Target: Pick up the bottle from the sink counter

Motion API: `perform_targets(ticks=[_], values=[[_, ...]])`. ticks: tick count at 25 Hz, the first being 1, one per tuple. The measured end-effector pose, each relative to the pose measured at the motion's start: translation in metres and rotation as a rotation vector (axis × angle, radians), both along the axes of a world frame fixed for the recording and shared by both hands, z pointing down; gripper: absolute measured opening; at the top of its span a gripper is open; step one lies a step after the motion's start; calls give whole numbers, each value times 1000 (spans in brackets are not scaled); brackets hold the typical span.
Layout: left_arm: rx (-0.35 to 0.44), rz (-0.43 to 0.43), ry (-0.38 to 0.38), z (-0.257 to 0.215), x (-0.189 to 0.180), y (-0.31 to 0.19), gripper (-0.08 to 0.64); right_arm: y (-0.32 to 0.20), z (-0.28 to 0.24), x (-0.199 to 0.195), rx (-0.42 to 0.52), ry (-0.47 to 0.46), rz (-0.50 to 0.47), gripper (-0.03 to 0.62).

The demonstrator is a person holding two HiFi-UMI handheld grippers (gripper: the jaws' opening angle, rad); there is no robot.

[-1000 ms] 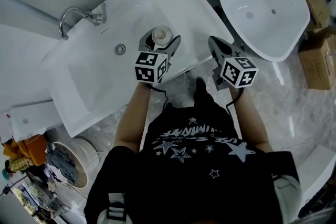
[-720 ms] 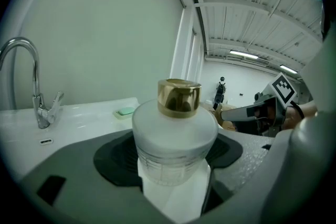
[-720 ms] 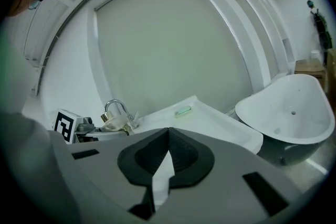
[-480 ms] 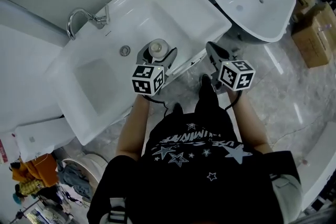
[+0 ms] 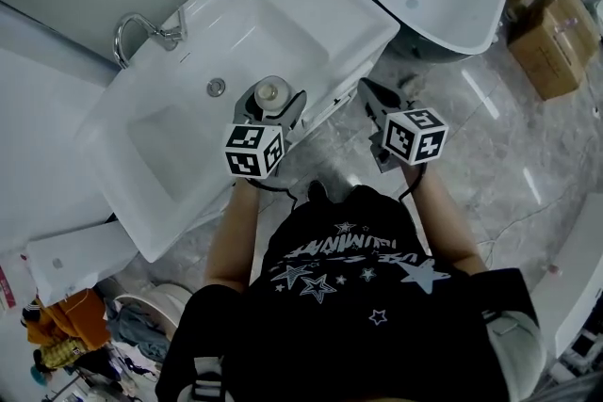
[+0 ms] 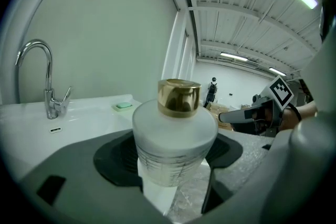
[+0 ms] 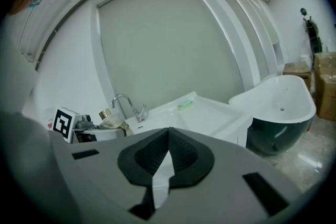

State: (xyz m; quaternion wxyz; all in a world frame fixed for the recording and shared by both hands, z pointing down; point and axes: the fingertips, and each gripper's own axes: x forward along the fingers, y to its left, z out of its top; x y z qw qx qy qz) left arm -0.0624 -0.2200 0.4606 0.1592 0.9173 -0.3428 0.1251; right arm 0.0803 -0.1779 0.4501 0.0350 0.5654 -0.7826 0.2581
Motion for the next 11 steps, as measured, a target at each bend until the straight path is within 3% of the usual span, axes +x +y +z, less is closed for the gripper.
perform_targets(ticks=[11], values=[[-1,-38,0,-10,12,41,356,47,-4,14,-9,-6,-36,6]])
